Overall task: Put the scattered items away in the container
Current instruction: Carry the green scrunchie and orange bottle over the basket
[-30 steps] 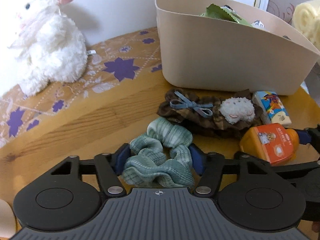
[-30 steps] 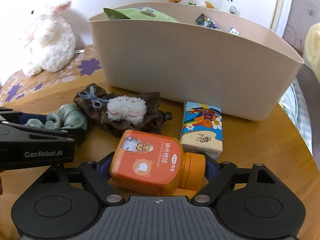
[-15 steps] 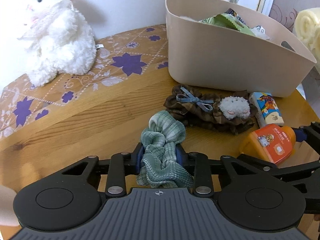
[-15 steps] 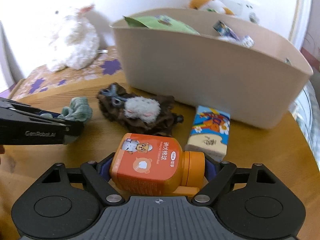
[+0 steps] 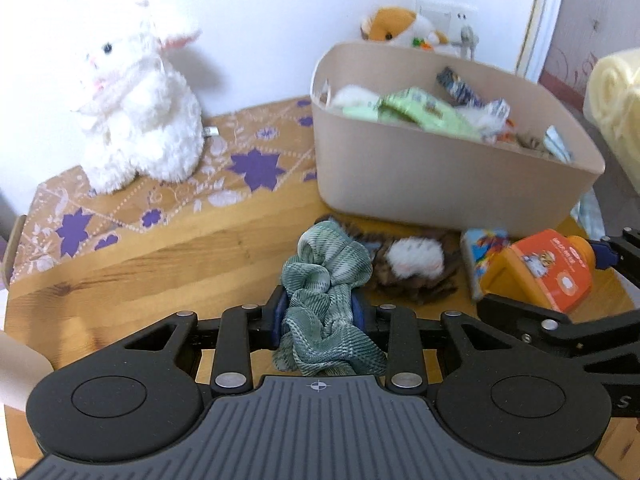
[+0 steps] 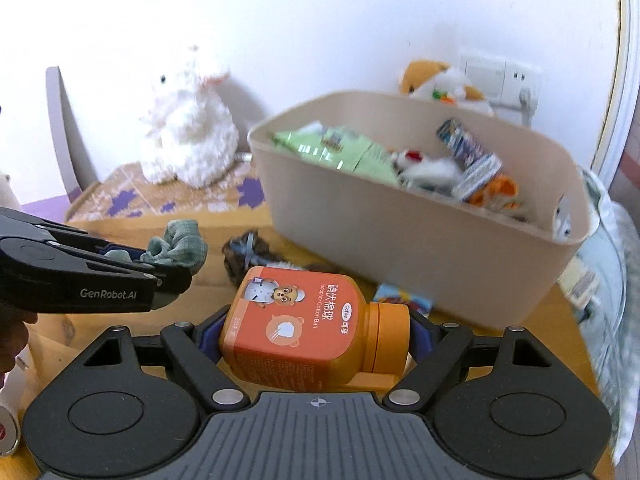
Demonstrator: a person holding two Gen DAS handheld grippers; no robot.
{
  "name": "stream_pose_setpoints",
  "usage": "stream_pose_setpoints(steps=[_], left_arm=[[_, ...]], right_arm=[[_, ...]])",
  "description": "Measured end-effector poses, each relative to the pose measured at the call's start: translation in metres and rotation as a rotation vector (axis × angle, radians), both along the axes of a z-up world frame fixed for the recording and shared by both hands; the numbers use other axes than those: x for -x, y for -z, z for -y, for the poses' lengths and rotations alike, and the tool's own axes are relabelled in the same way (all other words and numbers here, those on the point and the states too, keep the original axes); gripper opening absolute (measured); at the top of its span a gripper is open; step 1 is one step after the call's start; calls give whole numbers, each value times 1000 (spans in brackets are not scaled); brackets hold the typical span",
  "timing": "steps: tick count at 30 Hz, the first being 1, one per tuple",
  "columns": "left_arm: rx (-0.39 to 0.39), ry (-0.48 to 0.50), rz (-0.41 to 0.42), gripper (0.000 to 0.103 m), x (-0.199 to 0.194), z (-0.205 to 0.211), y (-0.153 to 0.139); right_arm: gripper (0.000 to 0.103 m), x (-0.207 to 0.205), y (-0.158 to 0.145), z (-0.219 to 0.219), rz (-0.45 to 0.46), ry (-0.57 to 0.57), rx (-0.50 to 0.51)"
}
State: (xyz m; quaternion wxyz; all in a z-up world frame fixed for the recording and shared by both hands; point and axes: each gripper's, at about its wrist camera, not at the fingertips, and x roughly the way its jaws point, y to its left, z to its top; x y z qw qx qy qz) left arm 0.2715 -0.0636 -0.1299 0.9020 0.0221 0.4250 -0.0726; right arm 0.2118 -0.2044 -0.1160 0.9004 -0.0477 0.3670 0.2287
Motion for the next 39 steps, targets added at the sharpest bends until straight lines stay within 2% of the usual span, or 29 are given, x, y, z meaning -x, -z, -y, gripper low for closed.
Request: stream_pose_setpoints(steps=[8,14,22,28,32,39], left_arm=[[29,-83,69,32,-4,32,-33],[19,-94,117,32,-11,57,-54],[10,-103,192,32,-29,87,-81],[-28,-97,234,32,-53,114,-95],[-39,-88,229,32,-73,129,-99],[-79,-58,138,33,-110,148,-83]], right_arm=[[84,-6,-40,42,108,-20,-28],[84,-21,-68,70,169,-12,-57],[84,-46,-90,99,240,-18,-56],[82,-76,-94,113,252,-23,-69],[81,-99,-92,115,239,-49,-60],[81,-129,-79,109,200,-90,-26]])
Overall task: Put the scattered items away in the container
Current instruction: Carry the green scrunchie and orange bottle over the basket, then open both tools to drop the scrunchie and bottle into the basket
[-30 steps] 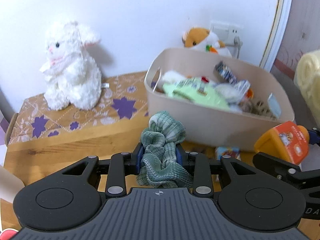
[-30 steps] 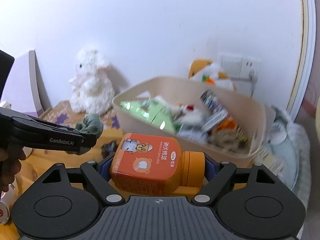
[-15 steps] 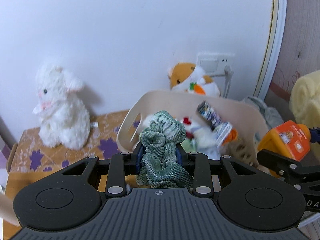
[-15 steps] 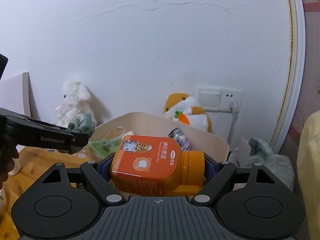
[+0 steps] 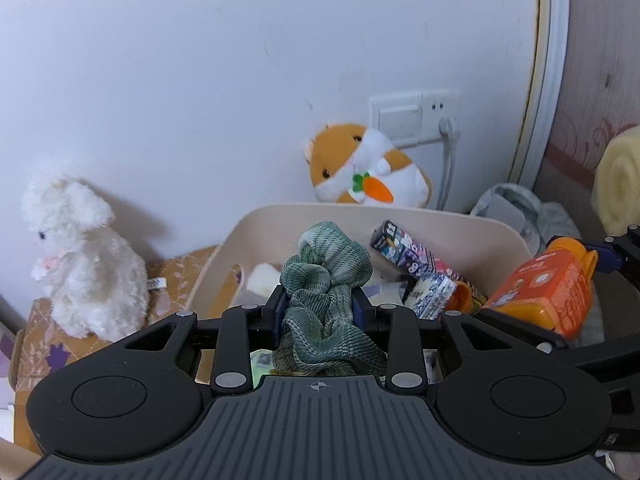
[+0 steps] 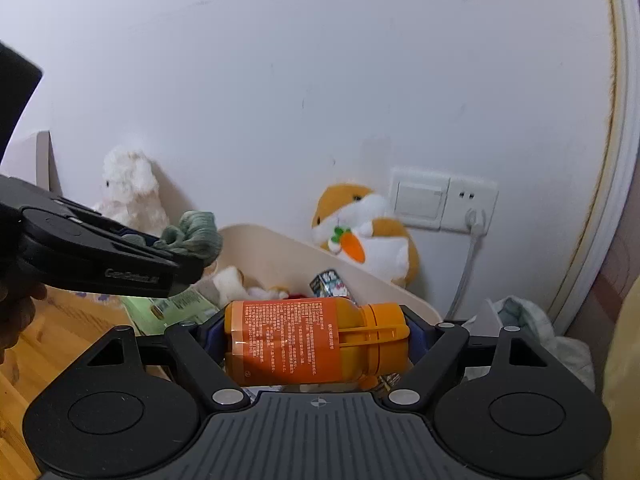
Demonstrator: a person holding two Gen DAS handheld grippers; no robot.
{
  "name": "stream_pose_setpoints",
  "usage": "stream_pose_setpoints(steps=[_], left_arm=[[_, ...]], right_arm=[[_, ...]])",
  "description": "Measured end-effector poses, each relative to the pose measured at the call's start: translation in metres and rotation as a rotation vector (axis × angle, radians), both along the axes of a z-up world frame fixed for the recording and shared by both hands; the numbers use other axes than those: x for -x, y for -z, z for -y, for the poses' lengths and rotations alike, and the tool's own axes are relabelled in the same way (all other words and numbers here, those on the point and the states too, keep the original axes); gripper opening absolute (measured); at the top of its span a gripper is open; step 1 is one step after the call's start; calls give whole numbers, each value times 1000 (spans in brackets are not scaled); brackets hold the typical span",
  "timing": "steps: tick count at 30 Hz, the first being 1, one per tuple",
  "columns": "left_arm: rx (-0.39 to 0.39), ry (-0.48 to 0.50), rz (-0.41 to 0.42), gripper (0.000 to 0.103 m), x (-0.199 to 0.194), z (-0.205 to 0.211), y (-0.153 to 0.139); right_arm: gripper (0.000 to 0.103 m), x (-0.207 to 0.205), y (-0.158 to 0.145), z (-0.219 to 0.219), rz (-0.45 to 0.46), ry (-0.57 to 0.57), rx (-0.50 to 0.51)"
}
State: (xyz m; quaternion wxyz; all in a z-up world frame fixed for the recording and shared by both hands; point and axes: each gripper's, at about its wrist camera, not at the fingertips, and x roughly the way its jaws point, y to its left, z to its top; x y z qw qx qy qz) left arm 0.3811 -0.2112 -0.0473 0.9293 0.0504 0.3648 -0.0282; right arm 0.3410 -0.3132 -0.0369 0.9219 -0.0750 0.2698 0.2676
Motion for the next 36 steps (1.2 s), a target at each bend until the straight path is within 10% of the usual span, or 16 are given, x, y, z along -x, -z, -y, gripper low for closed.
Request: stream_pose_setpoints(steps=[9,14,22,36], left_arm=[[10,-2,-76,38,-28,12,20],[-16,-27,-106,77,-30,16,27],[-45,-10,-98,78,-22,10,25],[-82,-38,-2,82,17,-33,4]], right_arm=[[81,-21,29,-12,-63,-22,72],[81,-27,42,-16,-122,-13,112],[103,-22,36,-11,-88,33,108],[103,13,19,-8,-66,90,79]])
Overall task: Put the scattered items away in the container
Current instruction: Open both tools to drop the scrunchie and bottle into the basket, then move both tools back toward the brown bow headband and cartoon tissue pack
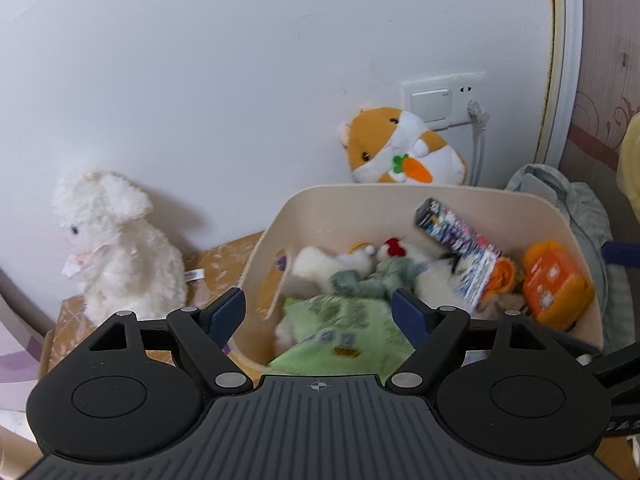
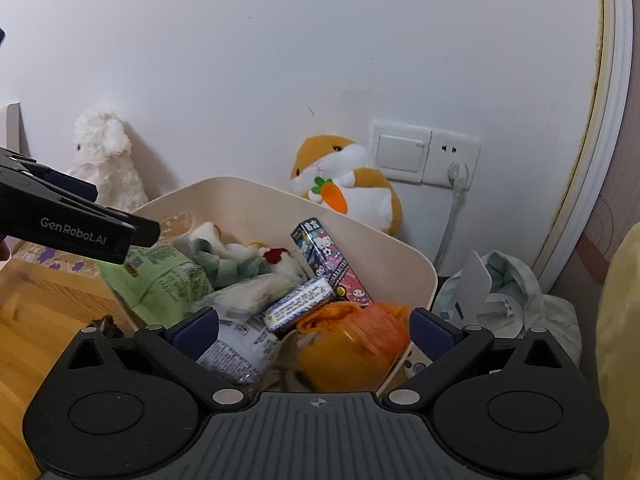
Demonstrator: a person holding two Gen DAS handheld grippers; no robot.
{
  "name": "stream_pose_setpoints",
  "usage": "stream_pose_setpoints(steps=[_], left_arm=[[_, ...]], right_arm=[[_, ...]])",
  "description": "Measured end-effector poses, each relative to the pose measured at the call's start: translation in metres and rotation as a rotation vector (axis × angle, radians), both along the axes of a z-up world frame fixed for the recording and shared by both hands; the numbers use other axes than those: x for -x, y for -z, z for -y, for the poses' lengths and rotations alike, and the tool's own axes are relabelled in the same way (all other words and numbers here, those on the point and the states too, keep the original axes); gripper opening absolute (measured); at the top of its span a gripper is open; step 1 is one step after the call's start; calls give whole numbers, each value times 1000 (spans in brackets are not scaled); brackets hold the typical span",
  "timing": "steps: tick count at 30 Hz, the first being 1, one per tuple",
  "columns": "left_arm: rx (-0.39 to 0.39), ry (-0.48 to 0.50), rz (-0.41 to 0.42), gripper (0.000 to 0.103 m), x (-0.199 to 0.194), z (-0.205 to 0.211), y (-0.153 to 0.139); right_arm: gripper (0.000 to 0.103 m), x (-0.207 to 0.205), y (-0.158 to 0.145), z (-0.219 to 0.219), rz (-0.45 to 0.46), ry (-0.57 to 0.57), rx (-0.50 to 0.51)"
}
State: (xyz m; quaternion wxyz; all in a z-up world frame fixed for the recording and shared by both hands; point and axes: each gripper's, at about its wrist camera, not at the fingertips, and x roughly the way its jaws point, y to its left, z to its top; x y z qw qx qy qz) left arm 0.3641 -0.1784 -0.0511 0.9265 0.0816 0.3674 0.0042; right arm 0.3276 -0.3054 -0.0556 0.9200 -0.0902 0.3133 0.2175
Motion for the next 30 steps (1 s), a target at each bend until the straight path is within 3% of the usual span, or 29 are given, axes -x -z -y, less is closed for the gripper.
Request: stream_pose_setpoints(steps=[12,17,21,30], left_arm=[[22,15,-92,82,30,-58,25],[25,85,-139,82,40,-71,42],[45,149,-161,82,46,-75,53],[5,323,-194,82,49,-73,79]], right_arm=[[103,51,8,-21,29,3,12],[103,74,26,-41,2,15,18],[103,91,32,-60,46,5,65],[103,100,54,-78,-35,70,65]])
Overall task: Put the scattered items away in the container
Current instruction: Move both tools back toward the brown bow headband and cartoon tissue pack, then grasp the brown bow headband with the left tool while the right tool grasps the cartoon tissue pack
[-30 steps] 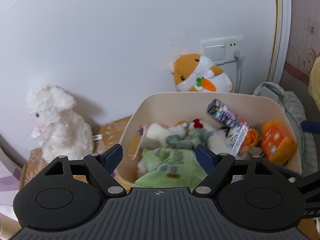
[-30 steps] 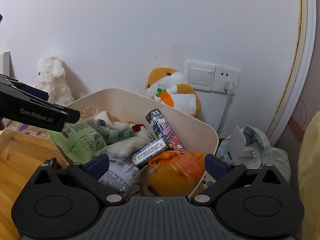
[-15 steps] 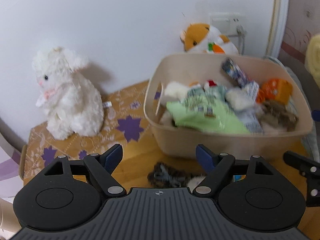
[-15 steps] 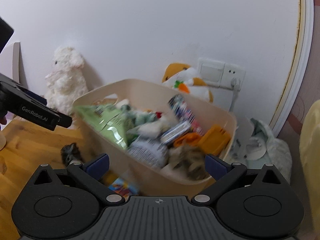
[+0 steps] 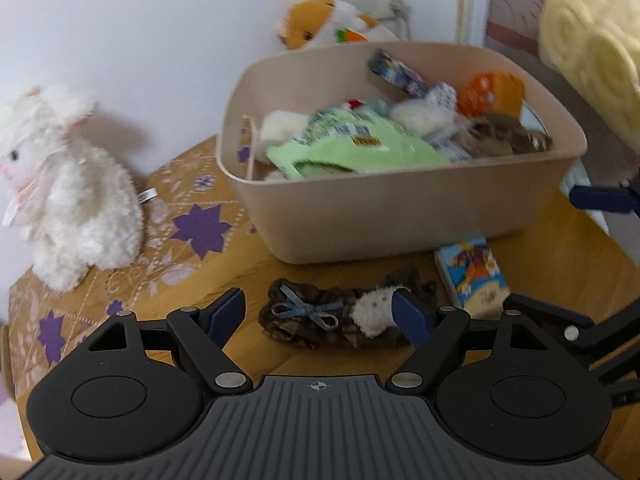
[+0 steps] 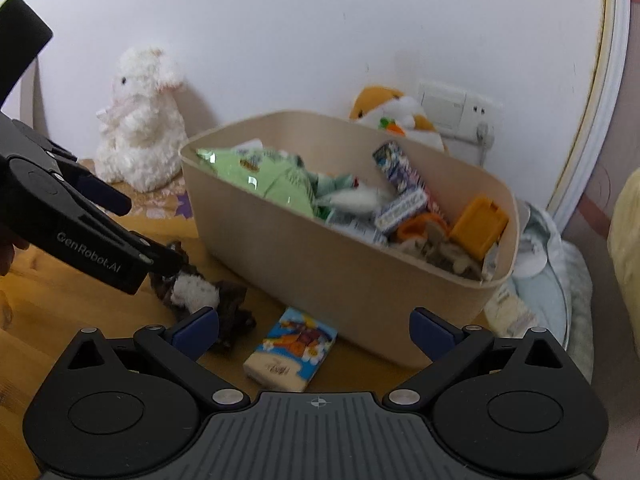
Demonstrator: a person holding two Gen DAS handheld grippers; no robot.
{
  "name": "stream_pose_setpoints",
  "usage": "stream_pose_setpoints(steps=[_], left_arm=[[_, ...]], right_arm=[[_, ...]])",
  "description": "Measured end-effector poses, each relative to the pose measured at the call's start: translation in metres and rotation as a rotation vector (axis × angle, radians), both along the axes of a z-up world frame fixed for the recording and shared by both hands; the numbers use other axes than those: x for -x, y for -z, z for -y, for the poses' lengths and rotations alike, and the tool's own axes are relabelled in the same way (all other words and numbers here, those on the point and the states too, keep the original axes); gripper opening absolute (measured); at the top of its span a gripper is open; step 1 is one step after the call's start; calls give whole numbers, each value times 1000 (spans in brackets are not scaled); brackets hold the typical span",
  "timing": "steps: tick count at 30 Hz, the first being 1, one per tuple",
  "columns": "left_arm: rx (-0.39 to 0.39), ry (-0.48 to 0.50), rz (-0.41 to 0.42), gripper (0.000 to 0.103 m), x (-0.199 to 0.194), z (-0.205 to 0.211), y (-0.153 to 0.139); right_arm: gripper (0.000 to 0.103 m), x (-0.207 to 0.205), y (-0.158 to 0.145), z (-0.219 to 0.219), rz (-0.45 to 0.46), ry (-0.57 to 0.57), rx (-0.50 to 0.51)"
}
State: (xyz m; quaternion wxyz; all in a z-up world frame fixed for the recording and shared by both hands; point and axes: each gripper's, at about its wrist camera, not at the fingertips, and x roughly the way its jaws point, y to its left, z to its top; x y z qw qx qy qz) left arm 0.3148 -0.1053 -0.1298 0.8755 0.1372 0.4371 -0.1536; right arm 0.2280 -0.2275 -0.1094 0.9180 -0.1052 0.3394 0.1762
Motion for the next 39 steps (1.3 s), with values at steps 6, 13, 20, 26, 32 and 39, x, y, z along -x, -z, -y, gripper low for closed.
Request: stream_pose_setpoints(steps=[6,13,20,26,32,39], left_arm=[[-148,190,85,82,13,11,20],[-352,442,193,82,24,24,42],[-333,498,145,82,7,19,50],[-319,541,73,82,-7,22,60],[-291,573,60,79,-17,27,64],[-226,540,-19,58,-30,24,61]], right_arm=[[103,-4,23,-12,-61,44,16],[103,-11,46,-29,-97,43,73],[102,-15,54,-31,-97,77,69],[95,-23,58,-32,-95,82,65],[80,-31,65,-30,-111,101,56],[65,-28,68,-20,-142,89,-7]])
